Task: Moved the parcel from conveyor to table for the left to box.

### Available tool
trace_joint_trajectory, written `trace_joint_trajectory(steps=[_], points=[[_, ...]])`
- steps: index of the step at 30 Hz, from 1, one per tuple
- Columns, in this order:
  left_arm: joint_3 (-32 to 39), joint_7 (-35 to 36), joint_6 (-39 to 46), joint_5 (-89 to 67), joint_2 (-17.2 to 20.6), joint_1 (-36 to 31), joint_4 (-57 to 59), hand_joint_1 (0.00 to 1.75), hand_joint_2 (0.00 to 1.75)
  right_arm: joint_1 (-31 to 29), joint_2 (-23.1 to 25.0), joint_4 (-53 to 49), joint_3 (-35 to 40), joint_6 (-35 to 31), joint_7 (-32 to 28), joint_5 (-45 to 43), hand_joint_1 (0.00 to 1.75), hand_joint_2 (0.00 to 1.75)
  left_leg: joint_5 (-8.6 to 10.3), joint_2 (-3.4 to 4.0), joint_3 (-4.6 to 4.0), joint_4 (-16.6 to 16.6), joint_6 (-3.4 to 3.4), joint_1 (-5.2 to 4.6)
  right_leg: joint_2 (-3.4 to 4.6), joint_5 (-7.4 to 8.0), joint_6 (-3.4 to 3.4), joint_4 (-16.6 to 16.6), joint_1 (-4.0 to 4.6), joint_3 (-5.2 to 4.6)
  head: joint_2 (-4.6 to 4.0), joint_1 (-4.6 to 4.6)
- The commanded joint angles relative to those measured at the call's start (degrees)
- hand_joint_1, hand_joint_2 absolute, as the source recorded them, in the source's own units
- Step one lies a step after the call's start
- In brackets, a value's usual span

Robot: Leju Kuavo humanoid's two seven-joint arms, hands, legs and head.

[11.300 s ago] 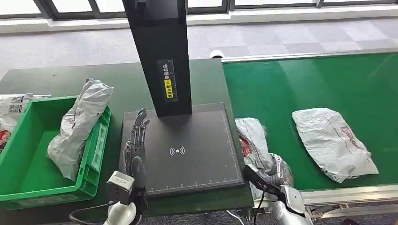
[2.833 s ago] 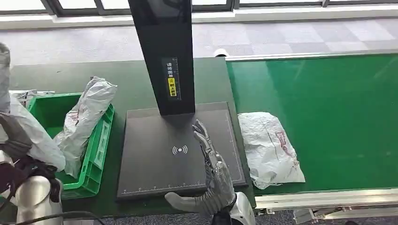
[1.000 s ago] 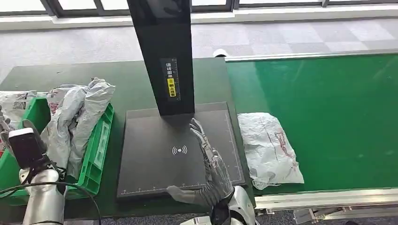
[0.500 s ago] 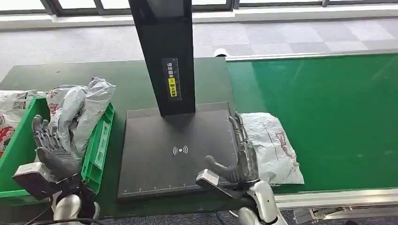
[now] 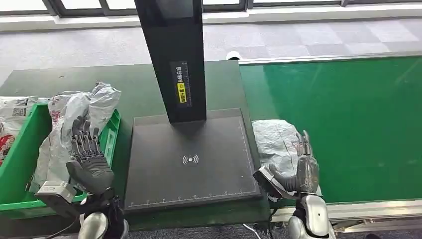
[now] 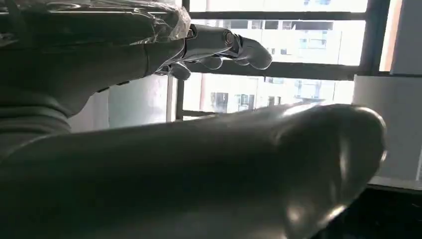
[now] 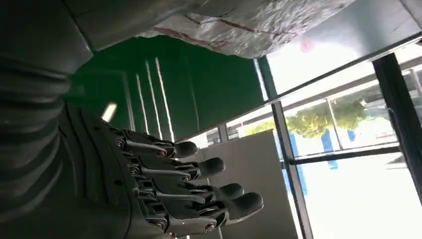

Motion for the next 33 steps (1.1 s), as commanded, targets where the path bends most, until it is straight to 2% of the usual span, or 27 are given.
trace_joint_trajectory(steps=[1, 6, 8, 9, 11, 12, 16, 30, 33], points=[[-0.18, 0.22, -1.37, 0.42, 0.43, -2.29, 0.63, 0.00, 0.00, -1.44, -1.35, 4.60, -7.23, 1.15, 0.54, -0.04, 0.00, 1.75, 0.03, -0.10, 0.04, -0.07, 0.03, 0.00, -0.13, 0.01, -0.01, -0.10, 0.00, 0.09, 0.00, 0.02], [-0.43, 0.22, -0.36, -0.46, 0.18, -1.99, -0.25, 0.00, 0.00, -3.99, -1.87, 9.24, -9.95, 2.91, 0.25, -2.25, 0.00, 1.75, 0.02, -0.04, 0.02, -0.05, 0.02, 0.00, -0.06, 0.02, -0.01, -0.07, -0.01, 0.08, 0.00, 0.00], [-0.60, 0.22, 0.12, -0.99, 0.13, -2.14, 0.21, 0.00, 0.00, -6.46, -2.52, 14.83, -11.10, 4.44, -0.33, -3.02, 0.00, 1.75, 0.04, 0.01, 0.08, -0.13, 0.04, 0.00, -0.03, 0.06, -0.02, -0.16, -0.01, 0.14, 0.00, 0.00], [-0.73, 0.22, -0.20, -0.94, 0.11, -2.37, 0.87, 0.00, 0.00, -8.66, -2.82, 19.90, -12.18, 5.01, -2.98, -5.40, 0.00, 1.75, 0.03, 0.00, 0.06, -0.09, 0.03, 0.01, -0.02, 0.05, -0.02, -0.13, -0.01, 0.12, 0.00, 0.00], [-0.96, 0.22, -0.46, -0.95, 0.08, -2.53, 1.49, 0.00, 0.00, -11.07, -3.35, 25.30, -13.26, 5.95, -2.40, -5.90, 0.00, 1.75, 0.04, 0.04, 0.09, -0.10, 0.04, 0.02, 0.01, 0.08, -0.01, -0.14, -0.02, 0.13, 0.00, 0.00], [-1.37, 0.22, -0.44, -1.27, 0.14, -2.89, 2.19, 0.00, 0.00, -14.02, -4.23, 32.20, -13.85, 6.33, -2.06, -5.42, 0.00, 1.75, 0.07, 0.04, 0.10, -0.15, 0.05, 0.02, 0.01, 0.12, -0.02, -0.21, -0.02, 0.15, 0.00, 0.00], [-2.43, 0.22, -0.18, -1.67, 0.51, -3.59, 3.74, 0.00, 0.00, -17.17, -4.55, 41.55, -13.93, 7.40, -2.86, -5.16, 0.00, 1.75, 0.04, 0.03, 0.11, -0.09, 0.04, 0.04, 0.01, 0.09, 0.01, -0.16, 0.00, 0.16, 0.00, 0.02], [-2.48, 0.22, -0.19, -1.71, 0.53, -3.67, 3.82, 0.00, 0.00, -17.07, -4.38, 41.79, -13.81, 7.36, -2.84, -5.05, 0.00, 1.75, 0.08, -0.08, 0.09, -0.10, 0.03, 0.00, -0.08, 0.07, 0.03, -0.13, 0.00, 0.15, 0.00, 0.00], [-2.92, 0.22, -0.27, -1.79, 0.73, -4.37, 5.03, 0.00, 0.00, -16.88, -4.16, 42.88, -12.80, 9.40, -2.31, -3.99, 0.00, 1.75, 0.07, -0.08, 0.08, -0.08, 0.03, 0.01, -0.08, 0.06, 0.03, -0.09, -0.03, 0.15, 0.00, 0.00]])
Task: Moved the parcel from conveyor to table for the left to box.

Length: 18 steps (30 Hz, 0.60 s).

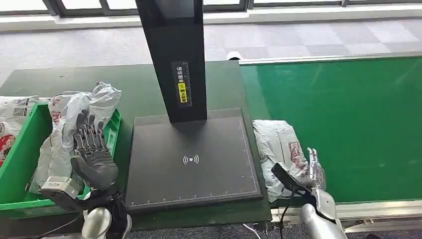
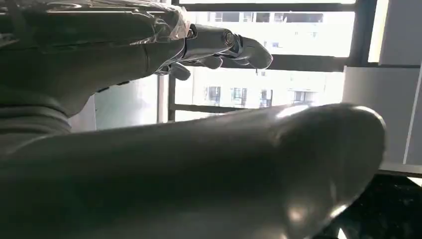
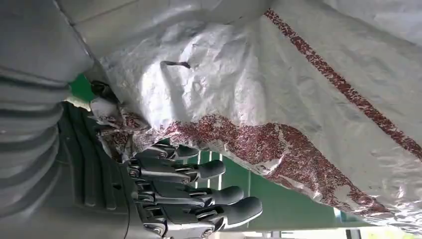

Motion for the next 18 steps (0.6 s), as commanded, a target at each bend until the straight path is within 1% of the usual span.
trace_joint_trajectory(steps=[1, 2, 6, 7, 8, 11, 16, 18], points=[[-2.13, 0.24, 0.08, -0.01, 1.58, -2.75, 4.80, 0.00, 0.00, -1.00, 0.15, 6.90, -1.52, 2.51, 0.77, 1.35, 0.00, 1.75, 0.10, -0.15, 0.07, -0.14, 0.02, 0.01, -0.20, 0.06, -0.04, -0.17, 0.02, 0.13, 0.00, 0.00], [-2.11, 0.24, 2.18, -1.08, 1.35, -2.55, 4.98, 0.00, 0.00, -0.35, 1.11, 6.69, -1.19, 2.03, 0.28, 1.29, 0.00, 1.75, 0.04, -0.11, 0.09, -0.06, 0.01, 0.01, -0.13, 0.01, -0.03, -0.08, 0.00, 0.13, 0.00, 0.00], [-2.70, 0.24, 1.25, -0.51, 1.67, -2.65, 5.19, 0.00, 0.00, 0.18, 2.32, 6.55, 0.08, 2.91, 0.57, 2.01, 0.00, 1.75, 0.02, -0.11, 0.17, -0.08, 0.00, 0.03, -0.12, 0.01, -0.04, -0.11, 0.02, 0.24, 0.00, 0.00], [-2.72, 0.24, 1.29, -0.51, 1.64, -2.74, 5.25, 0.00, 0.00, 0.31, 2.42, 6.38, 0.56, 2.62, 0.49, 2.45, 0.91, 1.75, 0.05, -0.13, 0.18, -0.13, 0.00, 0.04, -0.16, 0.04, -0.06, -0.16, 0.04, 0.26, 0.00, 0.00], [-2.70, 0.24, 1.27, -0.45, 1.63, -2.74, 5.18, 0.00, 0.00, 0.76, 2.97, 5.57, 0.88, 1.48, -0.87, 2.08, 1.75, 1.75, 0.05, -0.13, 0.20, -0.13, 0.00, 0.03, -0.16, 0.02, -0.05, -0.14, 0.03, 0.27, 0.00, 0.00], [-2.64, 0.24, 1.22, -0.84, 1.60, -2.10, 4.71, 0.00, 0.00, 1.64, 4.21, 1.54, 0.37, -0.62, -1.43, 0.10, 1.75, 1.75, 0.07, -0.14, 0.18, -0.15, -0.03, 0.06, -0.17, 0.05, -0.05, -0.18, 0.06, 0.25, 0.00, 0.00], [-2.41, 0.24, 1.53, -1.05, 1.48, -0.87, 3.04, 0.00, 0.00, 4.36, 5.47, -8.63, 0.32, -0.25, -4.46, -4.97, 1.75, 1.75, 0.02, -0.04, 0.12, -0.04, 0.00, 0.01, -0.06, 0.01, -0.03, -0.05, 0.01, 0.15, 0.00, 0.00], [-2.43, 0.24, 1.32, -0.93, 1.51, -0.62, 2.84, 0.00, 0.00, 5.97, 5.93, -13.39, 0.77, -0.49, -4.87, -5.75, 1.75, 1.75, 0.01, -0.05, 0.10, -0.04, 0.00, 0.00, -0.07, 0.00, -0.03, -0.04, 0.00, 0.14, 0.00, 0.00]])
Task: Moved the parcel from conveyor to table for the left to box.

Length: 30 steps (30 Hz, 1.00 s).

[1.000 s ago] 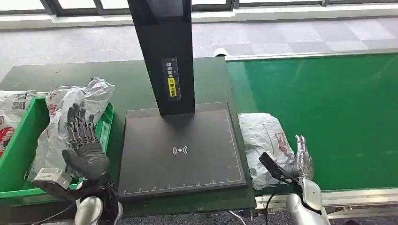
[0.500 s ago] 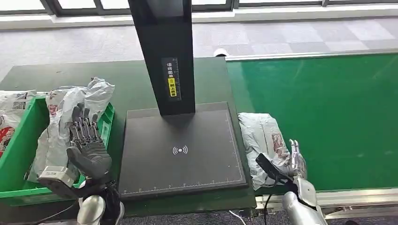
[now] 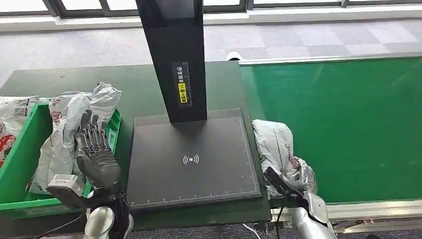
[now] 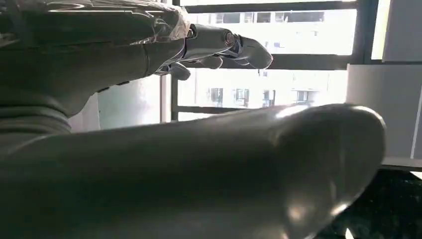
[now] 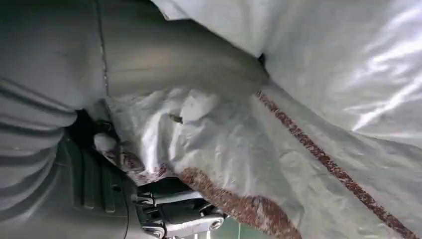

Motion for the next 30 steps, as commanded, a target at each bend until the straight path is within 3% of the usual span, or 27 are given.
trace_joint_trajectory(steps=[1, 22, 24, 30], points=[[-1.95, 0.24, -0.09, 0.38, 1.57, -0.04, 1.16, 0.00, 0.00, 5.23, 3.06, -14.66, 0.81, 0.16, -2.61, -4.66, 1.75, 1.75, 0.01, -0.04, -0.02, -0.07, -0.01, 0.01, -0.07, -0.01, -0.05, -0.05, 0.02, -0.01, 0.00, 0.00], [-2.01, 0.24, -0.83, 2.03, 1.91, -0.04, 1.31, 0.00, 0.00, 6.10, 2.30, -16.74, 1.85, -0.16, -5.11, -9.24, 1.75, 1.75, 0.00, -0.03, -0.20, -0.05, 0.00, -0.01, -0.04, -0.02, -0.01, -0.02, -0.02, -0.18, 0.00, 0.00], [-1.96, 0.24, -0.76, 1.93, 1.81, -0.08, 1.31, 0.00, 0.00, 7.33, 3.28, -21.00, 1.22, -3.49, -8.86, -13.68, 1.75, 1.75, 0.00, 0.01, -0.15, -0.11, 0.00, 0.00, -0.02, 0.00, -0.04, -0.08, 0.00, -0.14, 0.00, 0.00], [-2.74, 0.24, 0.18, 1.91, 1.67, -0.48, 1.71, 0.00, 0.00, 16.75, 7.50, -48.42, 4.93, -15.31, -25.49, -26.94, 1.75, 1.75, -0.03, -0.11, -0.33, -0.02, -0.01, -0.03, -0.12, -0.07, -0.04, 0.06, -0.04, -0.32, 0.00, 0.00]])
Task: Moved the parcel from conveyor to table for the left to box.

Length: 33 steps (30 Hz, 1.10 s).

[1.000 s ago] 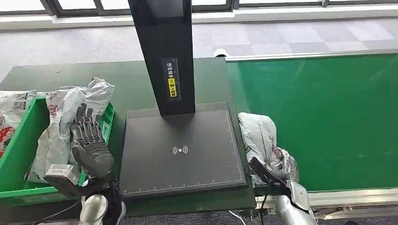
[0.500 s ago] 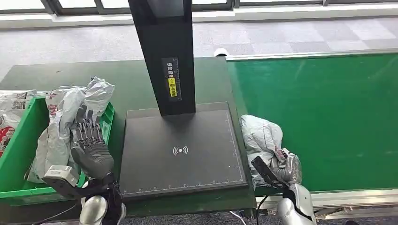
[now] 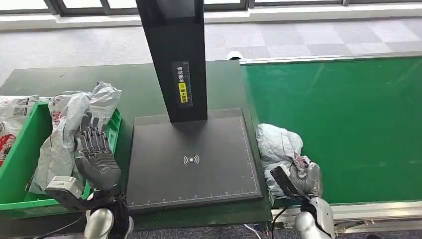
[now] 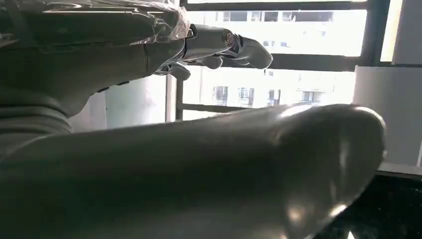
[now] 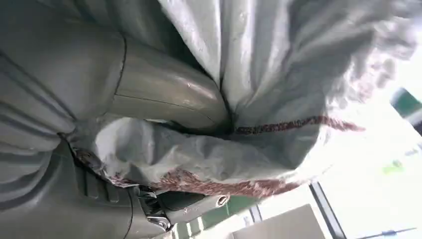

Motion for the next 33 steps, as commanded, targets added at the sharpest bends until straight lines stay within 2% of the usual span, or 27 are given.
trace_joint_trajectory(steps=[1, 5, 7, 11, 14, 21, 23, 26, 29, 30, 33], points=[[-2.73, 0.24, 0.86, 0.31, 1.65, -1.54, 2.32, 0.00, 0.00, 9.47, 5.98, -32.91, 7.15, -12.17, -14.56, -9.78, 1.75, 1.75, -0.05, 0.02, -0.02, 0.00, -0.02, -0.06, -0.02, -0.08, -0.07, 0.10, -0.05, -0.09, 0.00, 0.00], [-2.81, 0.24, 0.82, 0.33, 1.60, -1.83, 2.64, 0.00, 0.00, 9.81, 7.53, -35.93, 8.77, -12.17, -13.08, -6.38, 1.75, 1.75, -0.06, 0.15, 0.00, -0.03, -0.03, -0.03, 0.14, -0.08, -0.06, 0.07, 0.00, -0.08, 0.00, 0.02], [-2.96, 0.24, 0.63, 0.46, 1.55, -2.15, 3.03, 0.00, 0.00, 9.01, 8.00, -37.07, 9.64, -12.17, -15.59, -5.15, 1.75, 1.75, -0.06, 0.18, 0.04, -0.04, -0.08, 0.03, 0.14, -0.06, -0.07, 0.03, 0.05, -0.08, 0.00, 0.00], [-3.11, 0.24, 0.49, 0.58, 1.30, -2.43, 3.41, 0.00, 0.00, 4.99, 9.24, -36.10, 12.61, -12.17, -16.82, 0.20, 1.75, 1.75, 0.00, 0.16, 0.01, -0.07, -0.03, 0.02, 0.09, -0.01, -0.06, -0.01, 0.03, -0.09, 0.00, 0.00], [-3.18, 0.24, 0.16, 0.36, 1.00, -2.66, 3.76, 0.00, 0.00, -0.23, 10.30, -32.73, 14.65, -12.17, -15.29, 4.41, 1.75, 1.75, 0.01, 0.45, 0.05, -0.09, -0.03, 0.08, 0.38, 0.06, -0.07, -0.02, 0.02, -0.10, 0.00, 0.00], [-2.84, 0.24, 0.28, 0.50, 1.09, -3.00, 3.80, 0.00, 0.00, -4.15, 8.49, -27.92, 17.23, -12.17, -13.78, 1.98, 1.75, 1.75, 0.10, 0.18, 0.13, -0.12, 0.03, 0.11, 0.13, 0.08, -0.03, -0.09, 0.02, 0.06, 0.00, 0.00], [-2.99, 0.24, -0.25, 0.72, 0.98, -3.71, 4.67, 0.00, 0.00, -7.88, 7.71, -22.60, 18.88, -12.17, -12.51, 1.95, 1.75, 1.75, 0.11, 0.29, 0.20, -0.20, 0.04, 0.10, 0.23, 0.13, -0.05, -0.17, 0.02, 0.11, 0.00, 0.00], [-3.25, 0.24, -0.83, 1.04, 0.74, -5.01, 6.40, 0.00, 0.00, -14.90, 5.51, -9.02, 23.96, -10.50, -8.84, 2.26, 1.75, 1.75, 0.09, 0.38, 0.16, -0.11, 0.02, 0.12, 0.34, 0.14, -0.02, -0.09, 0.02, 0.06, 0.00, 0.00], [-3.65, 0.24, -1.24, 1.33, 0.17, -6.80, 8.29, 0.00, 0.00, -25.02, 8.33, 13.75, 28.60, -11.22, -10.17, -2.09, 1.75, 1.75, 0.09, 0.45, 0.19, -0.09, 0.01, 0.14, 0.42, 0.17, -0.03, -0.08, 0.04, 0.06, 0.00, 0.00], [-3.93, 0.24, -0.97, 1.34, 0.11, -7.11, 8.58, 0.00, 0.00, -26.70, 9.24, 17.90, 29.22, -11.63, -11.07, -3.32, 1.75, 1.75, 0.15, 0.72, 0.28, -0.20, 0.00, 0.15, 0.67, 0.31, -0.05, -0.19, 0.06, 0.08, 0.00, 0.00], [-4.92, 0.24, -0.56, 1.43, 0.10, -7.33, 9.14, 0.00, 0.00, -28.59, 12.02, 24.48, 31.09, -11.48, -10.12, -3.48, 1.75, 1.75, 0.25, 0.53, 0.24, -0.18, -0.11, 0.14, 0.50, 0.31, -0.09, -0.13, 0.07, 0.06, 0.00, 0.00]])
